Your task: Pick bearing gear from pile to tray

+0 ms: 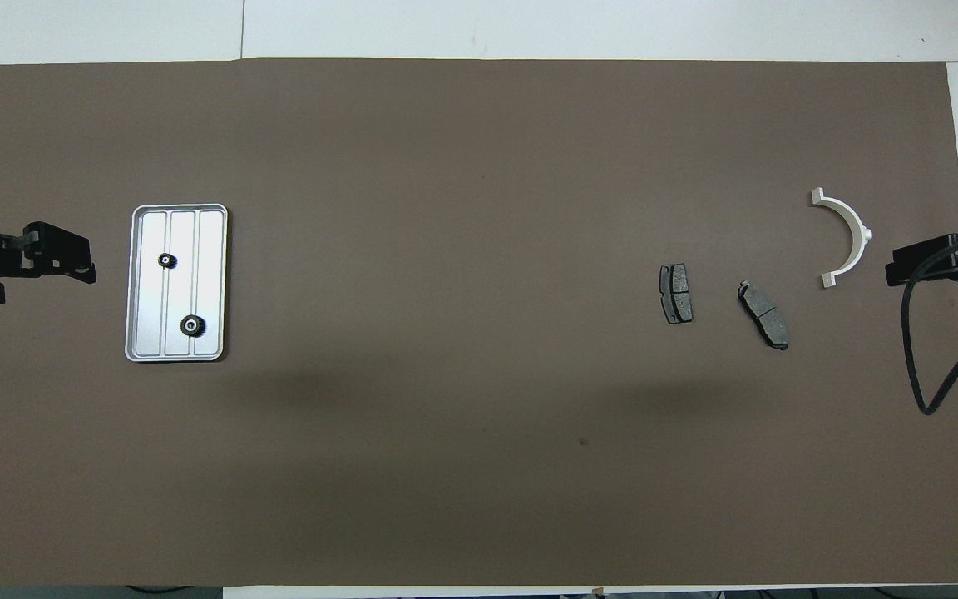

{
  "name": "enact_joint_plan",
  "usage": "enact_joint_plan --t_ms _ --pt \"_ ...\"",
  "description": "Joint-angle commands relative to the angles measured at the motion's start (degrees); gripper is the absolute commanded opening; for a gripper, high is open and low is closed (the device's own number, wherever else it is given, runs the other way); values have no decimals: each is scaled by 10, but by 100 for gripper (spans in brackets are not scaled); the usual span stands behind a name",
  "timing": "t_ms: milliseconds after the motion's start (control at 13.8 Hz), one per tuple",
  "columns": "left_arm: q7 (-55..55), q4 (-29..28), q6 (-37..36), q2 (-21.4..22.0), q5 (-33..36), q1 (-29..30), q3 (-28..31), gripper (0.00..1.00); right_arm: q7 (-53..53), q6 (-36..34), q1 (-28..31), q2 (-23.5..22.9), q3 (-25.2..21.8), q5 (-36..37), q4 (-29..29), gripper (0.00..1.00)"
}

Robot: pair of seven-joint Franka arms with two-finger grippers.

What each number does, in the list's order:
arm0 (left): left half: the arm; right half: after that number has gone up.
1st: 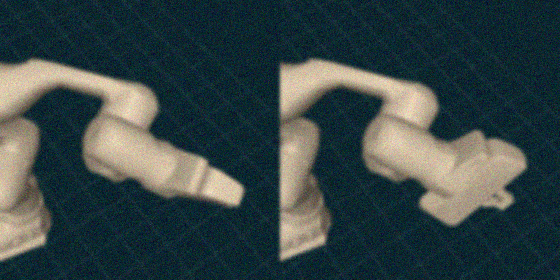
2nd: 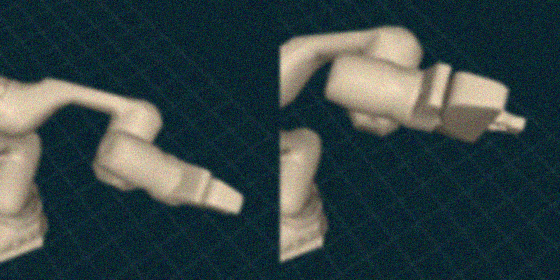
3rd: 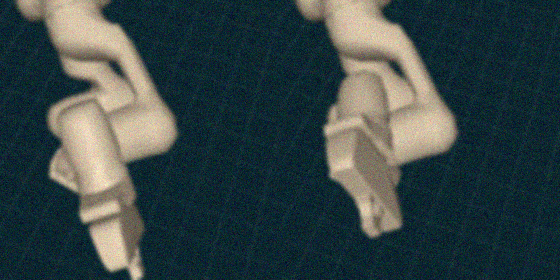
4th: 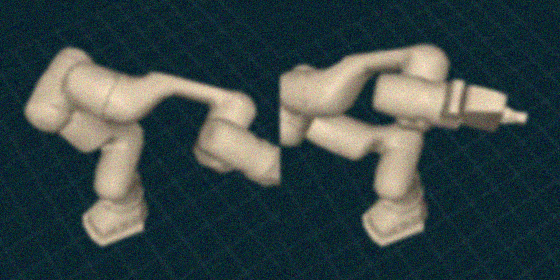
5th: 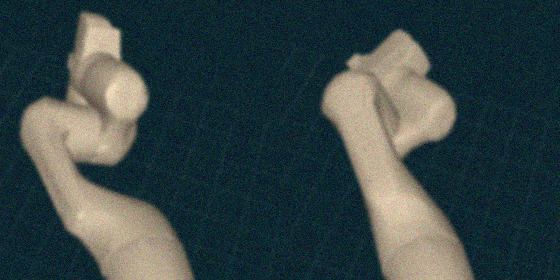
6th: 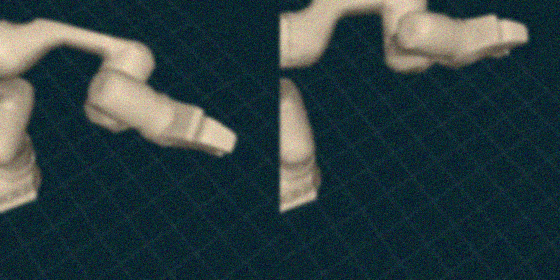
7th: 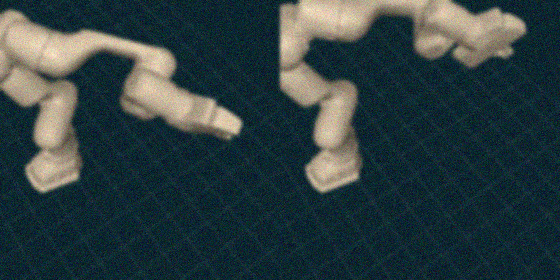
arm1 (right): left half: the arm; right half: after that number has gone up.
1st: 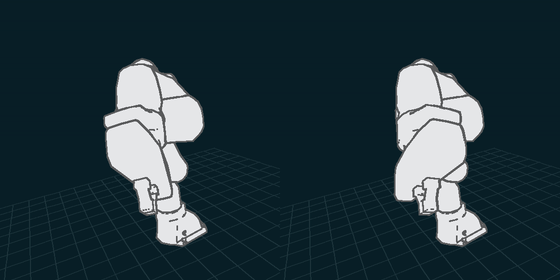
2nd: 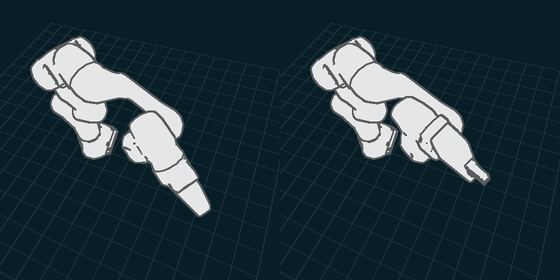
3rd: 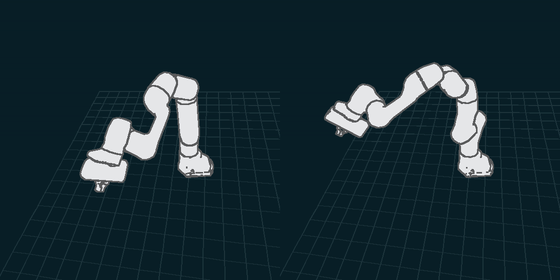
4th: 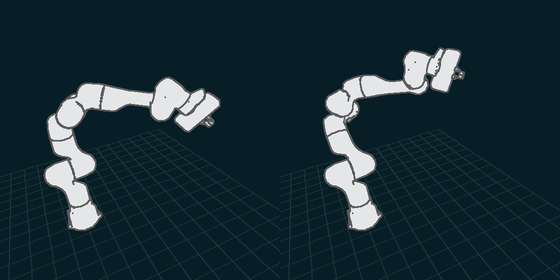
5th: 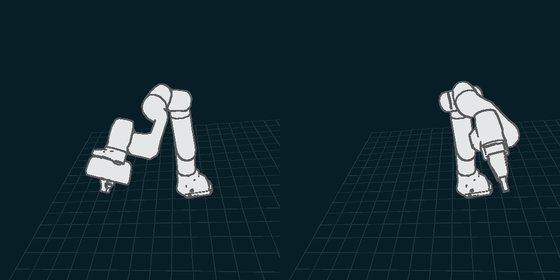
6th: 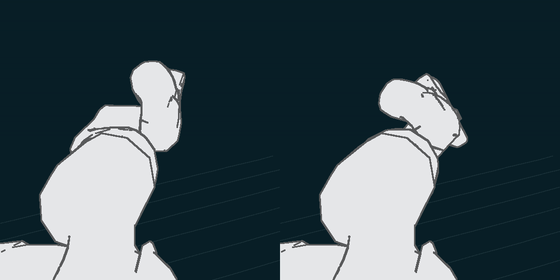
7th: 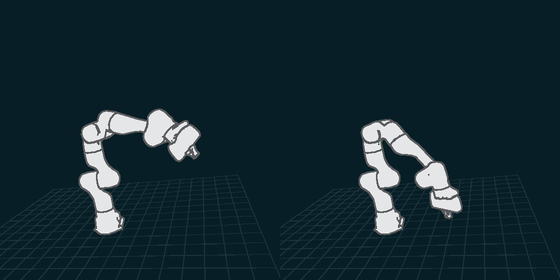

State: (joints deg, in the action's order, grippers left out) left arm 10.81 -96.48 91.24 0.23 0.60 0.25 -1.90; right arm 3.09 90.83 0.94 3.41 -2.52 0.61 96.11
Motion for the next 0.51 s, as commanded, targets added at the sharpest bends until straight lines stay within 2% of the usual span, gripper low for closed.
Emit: enact_joint_plan --t_ms 0,435 --pt "-2 -18 6 16 -4 -5 4 100 -13 0 3 12 4 -3 11 100" --pt "-2 -17 6 17 -4 -5 5 100 -12 -1 5 11 4 -3 9 100"
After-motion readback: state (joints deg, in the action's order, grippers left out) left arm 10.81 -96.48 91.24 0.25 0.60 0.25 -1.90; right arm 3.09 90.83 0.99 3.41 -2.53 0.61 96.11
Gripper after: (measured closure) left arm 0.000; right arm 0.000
